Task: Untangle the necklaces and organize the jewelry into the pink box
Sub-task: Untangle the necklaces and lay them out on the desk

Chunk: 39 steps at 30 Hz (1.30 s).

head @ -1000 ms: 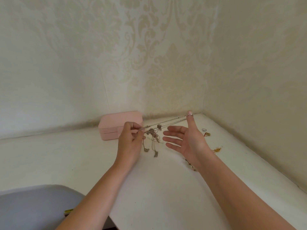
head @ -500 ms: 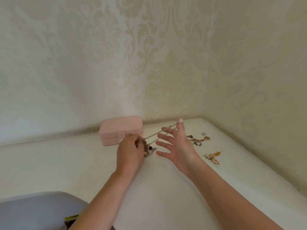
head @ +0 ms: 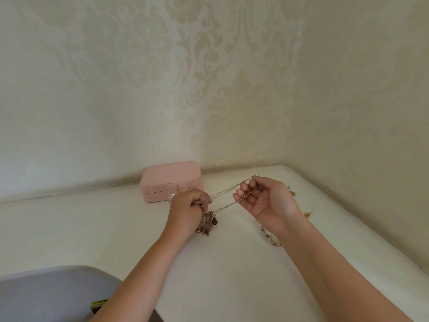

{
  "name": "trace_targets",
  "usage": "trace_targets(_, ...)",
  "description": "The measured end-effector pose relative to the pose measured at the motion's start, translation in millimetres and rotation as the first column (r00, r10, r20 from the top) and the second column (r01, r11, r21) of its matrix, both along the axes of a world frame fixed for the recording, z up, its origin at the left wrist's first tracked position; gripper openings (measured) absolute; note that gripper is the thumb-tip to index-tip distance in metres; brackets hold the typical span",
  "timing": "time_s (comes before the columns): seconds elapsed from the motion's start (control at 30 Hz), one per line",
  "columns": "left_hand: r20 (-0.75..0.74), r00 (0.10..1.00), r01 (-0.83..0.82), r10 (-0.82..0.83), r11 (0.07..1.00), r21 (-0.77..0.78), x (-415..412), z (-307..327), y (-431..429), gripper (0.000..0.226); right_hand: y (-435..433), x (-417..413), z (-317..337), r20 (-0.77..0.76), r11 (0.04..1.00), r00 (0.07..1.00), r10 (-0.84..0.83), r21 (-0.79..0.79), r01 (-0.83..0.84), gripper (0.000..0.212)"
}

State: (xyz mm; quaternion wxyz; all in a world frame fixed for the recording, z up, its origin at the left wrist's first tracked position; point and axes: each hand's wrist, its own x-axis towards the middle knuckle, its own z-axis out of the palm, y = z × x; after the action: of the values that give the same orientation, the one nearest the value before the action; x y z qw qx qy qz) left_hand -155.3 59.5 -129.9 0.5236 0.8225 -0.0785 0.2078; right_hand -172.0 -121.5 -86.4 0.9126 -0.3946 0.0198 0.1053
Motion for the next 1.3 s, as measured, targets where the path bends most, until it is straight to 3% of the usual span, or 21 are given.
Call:
trace_targets(0.13, -0.139, 0.982, 0.118, -0.130, 0.989, -0.090, -2.5, 5.0, -0.2, 0.056, -4.5, 2.7, -1.5, -0.003, 0.999, 0.999, -0.033, 0.023, 0.034, 0.021)
trace_targets(0.23, -0.161, 0.965, 0.186, -0.207, 0.973, -0.141, -8.1, 9.1, -1.4, 0.051, -6.8, 6.7, -7.7, -0.013, 0.993, 0.998, -0.066, -0.101, 0.064, 0.017)
trace_targets(0.4, -0.272, 0.901, 0.230, -0.339, 0.903, -0.364, -14.5, 15.2, -3.6, 0.039, -8.2, 9.6, -13.8, -0.012, 0.930, 0.985, -0.172, -0.330, 0.158, 0.016)
trace_targets(0.47, -0.320, 0.874, 0.227, -0.367, 0.888, -0.399, -13.8, 15.0, -2.8, 0.034, -6.2, 8.5, -13.8, 0.068, 0.823, 0.968, -0.243, -0.514, 0.242, 0.016)
trace_targets(0.53, -0.331, 0.866, 0.220, -0.374, 0.881, -0.419, -12.6, 13.9, -2.6, 0.032, -3.2, 6.4, -14.6, 0.186, 0.652, 0.947, -0.263, -0.689, 0.316, 0.007)
trace_targets(0.63, -0.313, 0.888, 0.195, -0.338, 0.892, -0.408, -12.1, 11.7, -4.5, 0.026, 3.3, 4.2, -18.3, 0.358, 0.446, 0.917, -0.177, -0.801, 0.398, 0.014)
trace_targets(0.73, -0.287, 0.916, 0.180, -0.281, 0.926, -0.332, -13.3, 11.5, -7.9, 0.024, 16.3, -0.8, -20.1, 0.428, 0.366, 0.903, 0.036, -0.846, 0.386, 0.015)
trace_targets(0.9, -0.206, 0.954, 0.161, -0.218, 0.952, -0.261, -14.2, 12.7, -7.3, 0.022, 31.9, -4.4, -32.7, 0.362, 0.216, 0.892, 0.271, -0.926, 0.310, 0.024)
trace_targets(1.03, -0.155, 0.968, 0.156, -0.195, 0.959, -0.238, -14.1, 13.0, -6.8, 0.021, 32.4, -5.3, -32.8, 0.351, 0.210, 0.901, 0.256, -0.930, 0.302, 0.030)
trace_targets(1.2, -0.129, 0.972, 0.156, -0.196, 0.949, -0.273, -12.9, 12.7, -7.6, 0.023, 33.0, -5.3, -35.3, 0.347, 0.195, 0.905, 0.248, -0.933, 0.304, 0.012)
trace_targets(1.3, -0.120, 0.973, 0.161, -0.199, 0.950, -0.269, -13.0, 13.6, -9.5, 0.025, 35.3, -6.8, -35.2, 0.363, 0.198, 0.894, 0.263, -0.927, 0.318, 0.021)
